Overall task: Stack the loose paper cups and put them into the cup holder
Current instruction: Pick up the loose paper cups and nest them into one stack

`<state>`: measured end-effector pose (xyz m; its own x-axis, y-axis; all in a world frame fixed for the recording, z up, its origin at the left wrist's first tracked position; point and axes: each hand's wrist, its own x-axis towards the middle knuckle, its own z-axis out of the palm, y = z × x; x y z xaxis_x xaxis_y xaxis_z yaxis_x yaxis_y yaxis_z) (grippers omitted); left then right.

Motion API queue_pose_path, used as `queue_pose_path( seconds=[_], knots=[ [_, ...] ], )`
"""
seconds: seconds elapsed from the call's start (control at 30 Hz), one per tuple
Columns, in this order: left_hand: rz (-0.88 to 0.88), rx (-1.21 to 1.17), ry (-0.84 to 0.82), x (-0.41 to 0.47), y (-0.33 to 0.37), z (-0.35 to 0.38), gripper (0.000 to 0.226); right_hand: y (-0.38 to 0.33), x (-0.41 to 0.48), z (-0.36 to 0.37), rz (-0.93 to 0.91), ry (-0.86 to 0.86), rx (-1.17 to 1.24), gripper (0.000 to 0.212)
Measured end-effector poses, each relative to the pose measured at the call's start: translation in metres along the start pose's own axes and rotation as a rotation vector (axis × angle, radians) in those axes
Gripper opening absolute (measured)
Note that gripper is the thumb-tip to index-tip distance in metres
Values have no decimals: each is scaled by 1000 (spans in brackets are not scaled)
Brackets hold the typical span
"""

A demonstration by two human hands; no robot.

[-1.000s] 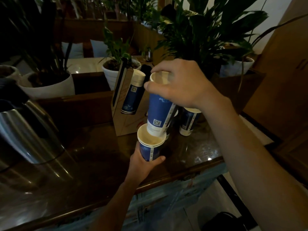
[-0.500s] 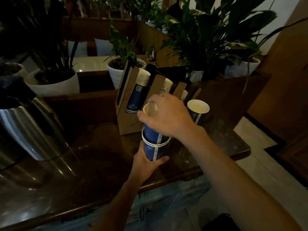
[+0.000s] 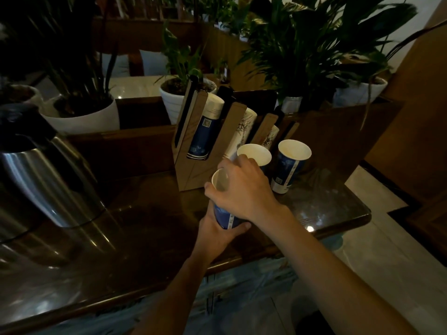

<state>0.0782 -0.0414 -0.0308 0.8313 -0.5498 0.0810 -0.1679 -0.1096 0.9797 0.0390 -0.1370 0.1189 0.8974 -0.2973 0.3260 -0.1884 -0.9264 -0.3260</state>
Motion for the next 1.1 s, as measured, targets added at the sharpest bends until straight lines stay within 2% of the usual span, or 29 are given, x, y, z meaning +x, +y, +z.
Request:
queue_pose_path(
  seconds=[0.13,0.4,0.57,0.77,0.97,1.1],
  knots=[
    [-16,-35,-17,1,-4,0,120,1,-3,7,-3,14,-11,55],
    [-7,-44,-26,1,-4,0,121,3,-10,13,-20,7,-19,56],
    [-2,-2,-20,1,-4,0,111,8,-10,7,-95,-101,-13,63],
    [28,59,-13,7,-4,-1,99,25,10,-17,-357,-326,64,51],
    [49,99,20,10,3,-5,85,21,22,-15,-545,-290,19,37],
    [45,107,23,13,-2,-5,85,26,12,0,-590,-149,26,35]
  ],
)
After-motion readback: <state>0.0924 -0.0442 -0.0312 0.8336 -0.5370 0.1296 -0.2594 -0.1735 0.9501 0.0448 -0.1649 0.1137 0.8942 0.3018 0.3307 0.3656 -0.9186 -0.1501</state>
